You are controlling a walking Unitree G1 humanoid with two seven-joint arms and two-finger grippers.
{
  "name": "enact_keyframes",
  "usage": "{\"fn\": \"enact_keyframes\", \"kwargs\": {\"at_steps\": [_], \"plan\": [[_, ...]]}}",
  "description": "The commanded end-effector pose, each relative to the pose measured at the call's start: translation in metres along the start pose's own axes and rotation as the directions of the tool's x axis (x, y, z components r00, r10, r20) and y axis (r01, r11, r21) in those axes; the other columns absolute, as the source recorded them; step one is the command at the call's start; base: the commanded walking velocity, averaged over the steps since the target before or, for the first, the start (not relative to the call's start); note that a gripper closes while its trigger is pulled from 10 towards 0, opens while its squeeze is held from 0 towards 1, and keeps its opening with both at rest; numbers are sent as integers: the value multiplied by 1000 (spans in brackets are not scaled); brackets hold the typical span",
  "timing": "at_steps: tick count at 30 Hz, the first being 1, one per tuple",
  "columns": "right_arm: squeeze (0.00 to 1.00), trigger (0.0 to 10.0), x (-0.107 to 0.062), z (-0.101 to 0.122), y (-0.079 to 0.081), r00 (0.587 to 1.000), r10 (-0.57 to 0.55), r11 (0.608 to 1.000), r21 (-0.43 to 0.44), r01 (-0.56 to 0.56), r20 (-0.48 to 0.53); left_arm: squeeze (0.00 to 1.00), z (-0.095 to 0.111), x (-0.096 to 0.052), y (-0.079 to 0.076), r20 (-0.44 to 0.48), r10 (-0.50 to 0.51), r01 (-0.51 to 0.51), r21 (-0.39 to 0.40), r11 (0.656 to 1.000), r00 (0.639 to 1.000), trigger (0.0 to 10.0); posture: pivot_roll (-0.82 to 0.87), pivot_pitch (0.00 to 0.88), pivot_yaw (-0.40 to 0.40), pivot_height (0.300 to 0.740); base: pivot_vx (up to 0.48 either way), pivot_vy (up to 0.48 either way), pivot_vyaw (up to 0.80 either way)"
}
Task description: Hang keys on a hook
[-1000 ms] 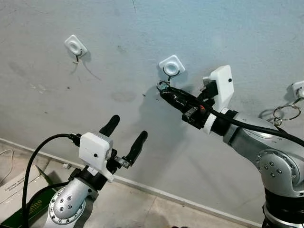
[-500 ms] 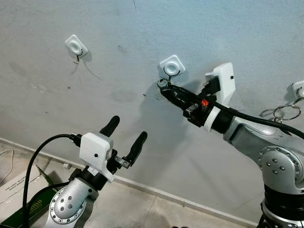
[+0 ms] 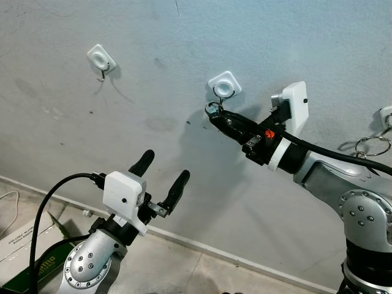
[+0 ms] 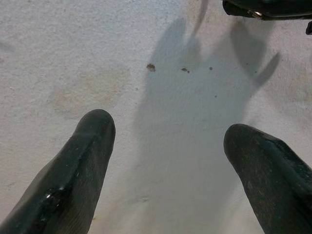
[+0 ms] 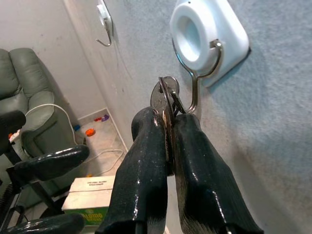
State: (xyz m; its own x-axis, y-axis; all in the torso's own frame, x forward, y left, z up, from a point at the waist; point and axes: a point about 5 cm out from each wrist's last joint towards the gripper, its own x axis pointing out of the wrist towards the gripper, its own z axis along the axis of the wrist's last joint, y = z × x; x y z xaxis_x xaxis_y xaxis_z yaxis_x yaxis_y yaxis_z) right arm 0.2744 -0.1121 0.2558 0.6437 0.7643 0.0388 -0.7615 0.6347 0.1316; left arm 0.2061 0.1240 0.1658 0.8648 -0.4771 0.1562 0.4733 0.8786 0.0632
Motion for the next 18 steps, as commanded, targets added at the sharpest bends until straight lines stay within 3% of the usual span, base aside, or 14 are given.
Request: {"fn": "enact_keyframes", "kwargs": {"at_steps": [1, 10, 18], "plan": [[0, 10000, -6, 5, -9, 998, -54, 998, -20, 55, 24, 0, -2, 0, 1, -14, 6, -6, 5, 1000, 1000, 10000, 23, 112, 9, 740, 0, 0, 0], [0, 10000, -8, 3, -24, 987, -163, 986, -39, 163, 18, 0, -2, 0, 1, -17, 5, -5, 3, 1000, 1000, 10000, 25, 113, 10, 740, 0, 0, 0], [0, 10000, -9, -2, -28, 985, -174, 984, -31, 174, 2, 0, -2, -1, 1, -19, 4, -4, 5, 1000, 1000, 10000, 26, 113, 12, 740, 0, 0, 0]]}}
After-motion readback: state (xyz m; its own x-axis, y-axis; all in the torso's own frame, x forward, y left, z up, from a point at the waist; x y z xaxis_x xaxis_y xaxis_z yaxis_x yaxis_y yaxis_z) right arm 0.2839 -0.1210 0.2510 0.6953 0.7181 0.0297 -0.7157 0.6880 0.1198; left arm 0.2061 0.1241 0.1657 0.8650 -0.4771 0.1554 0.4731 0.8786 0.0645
